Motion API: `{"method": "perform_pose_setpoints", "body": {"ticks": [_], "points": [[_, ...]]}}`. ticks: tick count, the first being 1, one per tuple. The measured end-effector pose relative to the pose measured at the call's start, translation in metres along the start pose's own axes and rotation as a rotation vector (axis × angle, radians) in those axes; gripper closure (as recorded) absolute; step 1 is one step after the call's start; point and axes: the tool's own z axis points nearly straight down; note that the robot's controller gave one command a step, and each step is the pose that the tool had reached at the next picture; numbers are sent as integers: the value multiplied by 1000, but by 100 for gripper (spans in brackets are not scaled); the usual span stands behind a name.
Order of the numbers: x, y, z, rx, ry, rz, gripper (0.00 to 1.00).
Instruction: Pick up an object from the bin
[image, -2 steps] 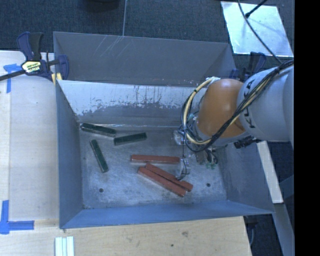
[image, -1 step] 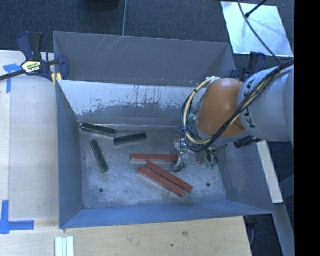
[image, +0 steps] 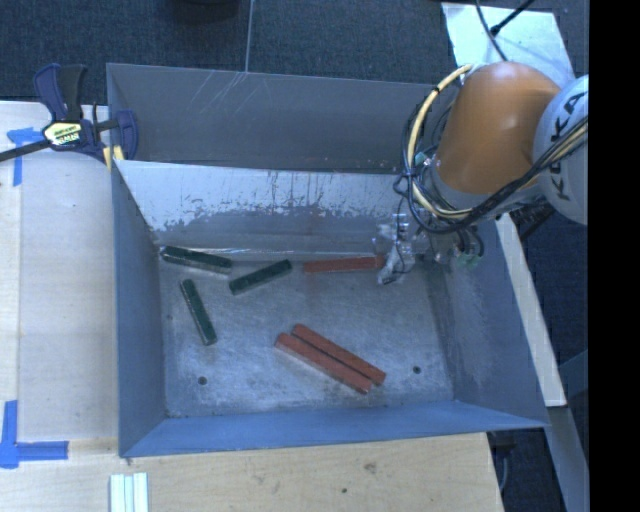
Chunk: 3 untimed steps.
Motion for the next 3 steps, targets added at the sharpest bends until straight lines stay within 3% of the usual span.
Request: {"method": "perform_pose_setpoints", "body": {"ticks": [1,2,3], "points": [[-25,-19,-40,-2,4,-291,100],[40,31,30,-8,21,-276,100],[35,28,26,-4,10,-273,0]]}}
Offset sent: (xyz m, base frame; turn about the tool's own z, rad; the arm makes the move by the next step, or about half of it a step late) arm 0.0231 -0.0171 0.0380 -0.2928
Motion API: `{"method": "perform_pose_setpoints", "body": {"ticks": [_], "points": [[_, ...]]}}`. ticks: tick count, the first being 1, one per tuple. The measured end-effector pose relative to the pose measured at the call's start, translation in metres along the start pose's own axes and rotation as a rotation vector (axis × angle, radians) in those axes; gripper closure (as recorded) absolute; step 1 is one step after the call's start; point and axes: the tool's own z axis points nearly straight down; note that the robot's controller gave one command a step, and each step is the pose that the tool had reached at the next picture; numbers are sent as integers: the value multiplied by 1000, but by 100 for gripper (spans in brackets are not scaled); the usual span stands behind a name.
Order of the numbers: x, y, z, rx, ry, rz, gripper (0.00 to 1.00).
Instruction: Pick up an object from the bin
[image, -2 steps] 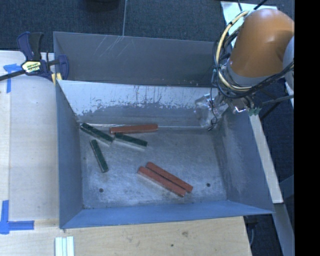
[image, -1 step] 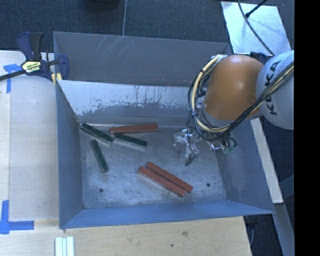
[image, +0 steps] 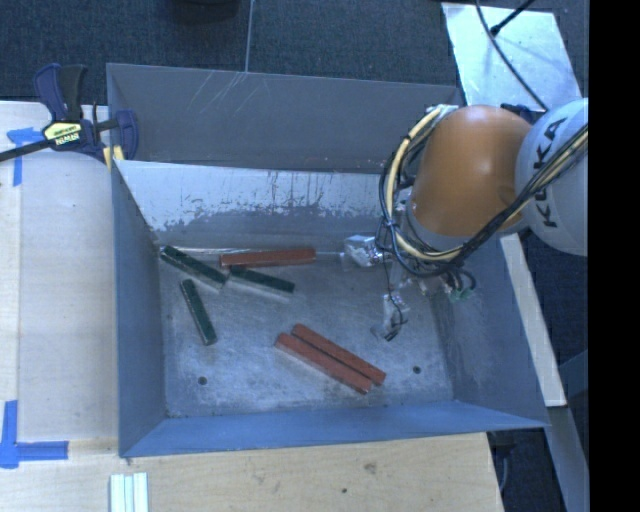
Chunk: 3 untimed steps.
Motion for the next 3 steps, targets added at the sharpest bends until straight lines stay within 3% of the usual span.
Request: {"method": "perform_pose_setpoints", "body": {"ticks": [1,2,3], "points": [[33,104,97,-6,7,-136,0],[26,30,94,4,-1,-160,0],[25,35,94,0,0,-166,100]]}}
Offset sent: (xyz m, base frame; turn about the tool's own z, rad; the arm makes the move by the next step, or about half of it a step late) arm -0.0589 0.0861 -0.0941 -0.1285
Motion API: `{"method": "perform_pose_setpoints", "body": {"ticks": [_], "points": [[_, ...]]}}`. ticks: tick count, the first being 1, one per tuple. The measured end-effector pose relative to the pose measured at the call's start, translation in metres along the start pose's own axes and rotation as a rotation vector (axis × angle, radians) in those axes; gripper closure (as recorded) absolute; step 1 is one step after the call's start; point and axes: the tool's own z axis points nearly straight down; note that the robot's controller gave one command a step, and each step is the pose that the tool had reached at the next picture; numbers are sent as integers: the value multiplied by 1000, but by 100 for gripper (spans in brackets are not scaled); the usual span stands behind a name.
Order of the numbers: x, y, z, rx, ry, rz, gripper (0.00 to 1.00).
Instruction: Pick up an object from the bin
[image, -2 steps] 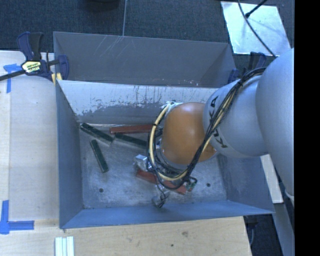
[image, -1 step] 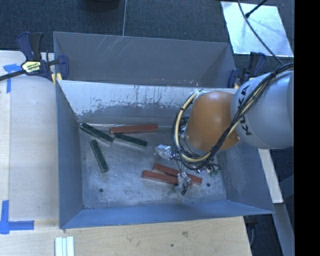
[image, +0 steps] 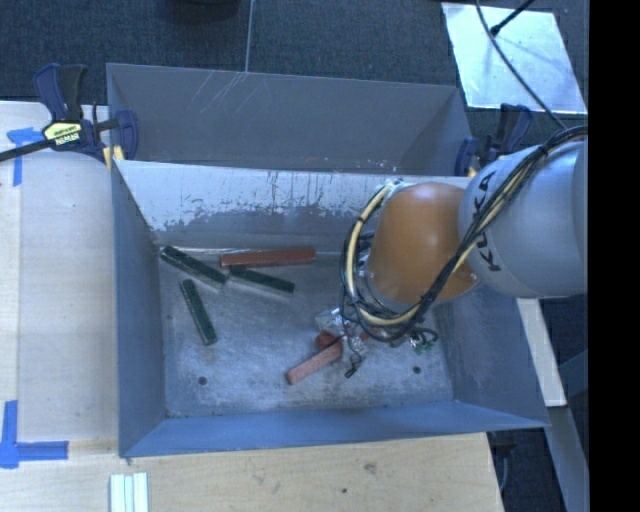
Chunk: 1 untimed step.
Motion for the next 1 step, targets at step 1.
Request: {"method": "perform_pose_setpoints", "body": {"ticks": [1], "points": [[-34,31,-161,2,-9,74,100]]}}
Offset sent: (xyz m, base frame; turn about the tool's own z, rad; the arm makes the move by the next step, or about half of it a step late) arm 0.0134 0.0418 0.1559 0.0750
